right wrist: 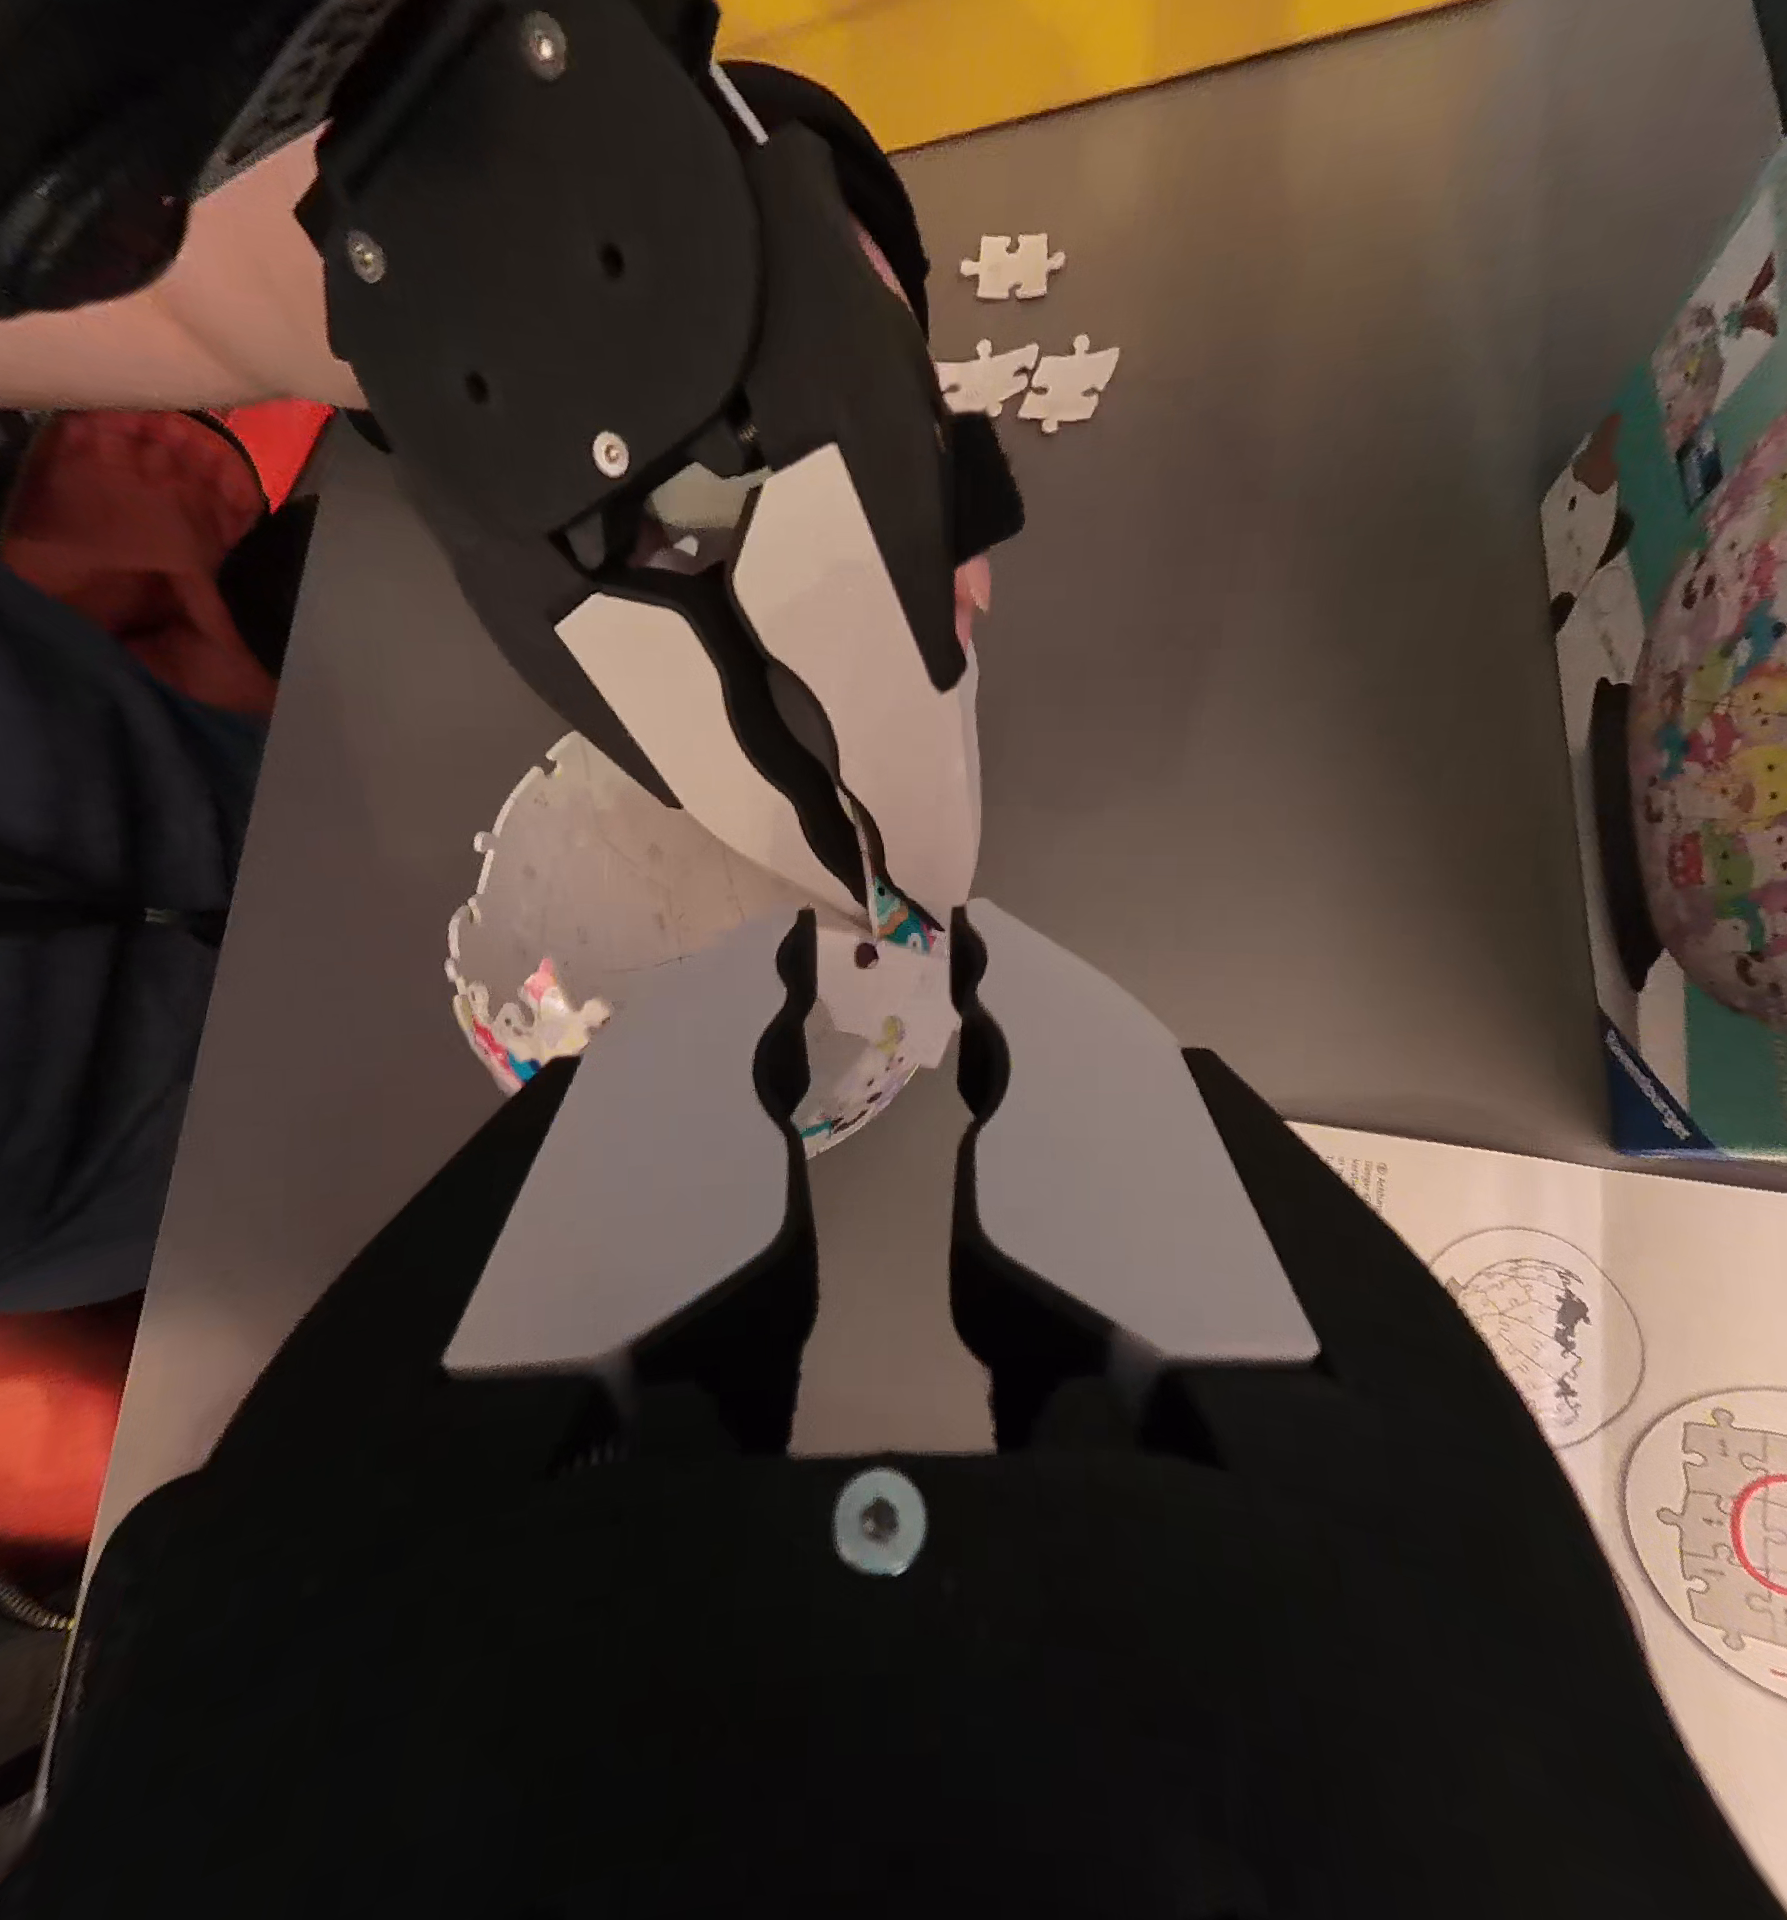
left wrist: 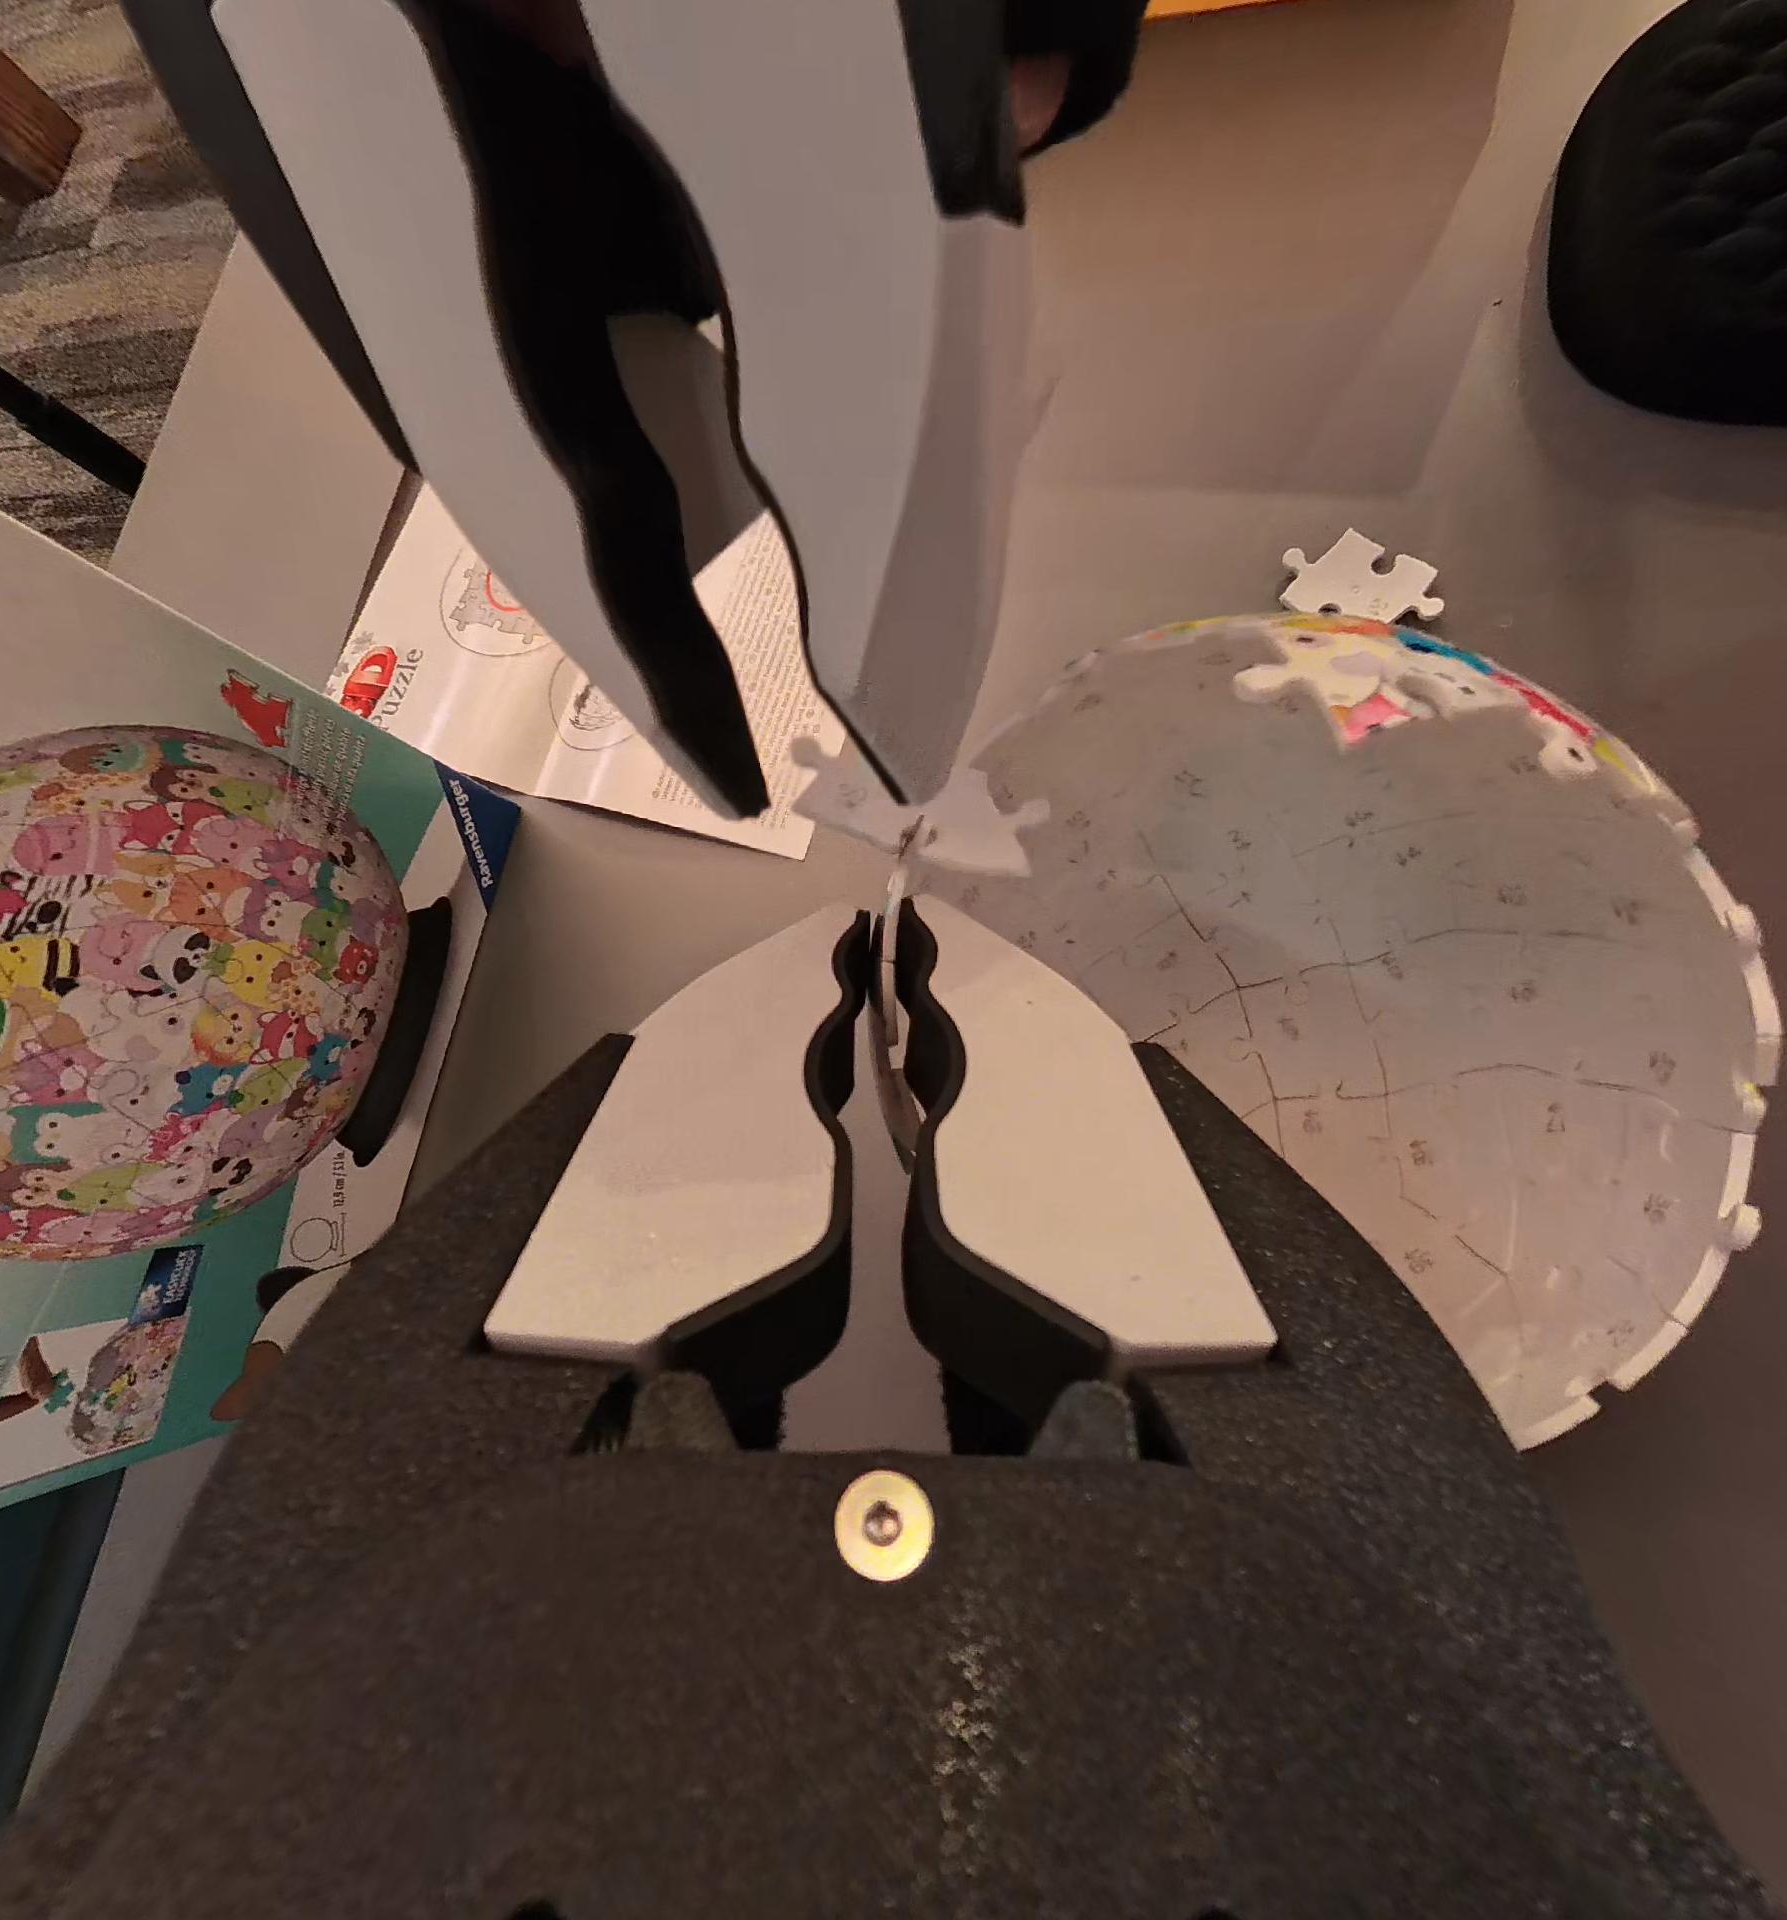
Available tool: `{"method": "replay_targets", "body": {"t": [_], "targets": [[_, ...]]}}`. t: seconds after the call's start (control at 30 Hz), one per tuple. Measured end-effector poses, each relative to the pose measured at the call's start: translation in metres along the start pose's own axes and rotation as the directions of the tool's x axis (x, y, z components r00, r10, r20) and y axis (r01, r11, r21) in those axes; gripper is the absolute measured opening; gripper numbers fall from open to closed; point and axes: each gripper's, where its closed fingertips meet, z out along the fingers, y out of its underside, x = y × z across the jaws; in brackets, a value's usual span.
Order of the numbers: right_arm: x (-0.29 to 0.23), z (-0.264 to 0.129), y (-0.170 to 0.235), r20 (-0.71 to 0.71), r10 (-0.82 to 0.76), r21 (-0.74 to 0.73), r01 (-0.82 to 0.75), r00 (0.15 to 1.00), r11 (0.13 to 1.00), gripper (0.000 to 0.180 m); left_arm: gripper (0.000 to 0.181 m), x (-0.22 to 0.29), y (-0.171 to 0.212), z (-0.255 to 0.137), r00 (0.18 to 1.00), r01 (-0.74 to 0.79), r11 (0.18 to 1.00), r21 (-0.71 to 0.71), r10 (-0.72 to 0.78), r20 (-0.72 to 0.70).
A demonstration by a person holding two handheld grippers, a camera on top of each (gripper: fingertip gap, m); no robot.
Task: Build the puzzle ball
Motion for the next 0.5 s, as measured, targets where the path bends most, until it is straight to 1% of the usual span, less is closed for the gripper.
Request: {"method": "replay_targets", "body": {"t": [0.13,0.27,0.33,0.5], "targets": [[0.005,-0.001,0.002,-0.016,0.008,-0.006,-0.008,1.0,1.0,0.025,0.004,0.0,0.0,0.0,1.0,0.004,1.0,-0.001,-0.004,-0.001],[0.012,-0.008,0.012,0.007,0.078,0.025,-0.078,0.997,0.997,0.025,0.003,0.0,0.001,0.0,1.0,0.0,1.0,-0.004,0.0,-0.002],[0.017,-0.013,0.018,-0.007,0.095,0.048,-0.094,0.995,0.994,0.025,0.003,-0.001,0.001,0.0,1.0,0.003,1.0,-0.004,-0.003,-0.003],[0.009,-0.016,0.022,0.055,0.107,0.084,-0.112,0.993,0.99,0.025,0.004,-0.001,0.001,0.0,1.0,0.008,1.0,0.0,-0.008,-0.004]]}}
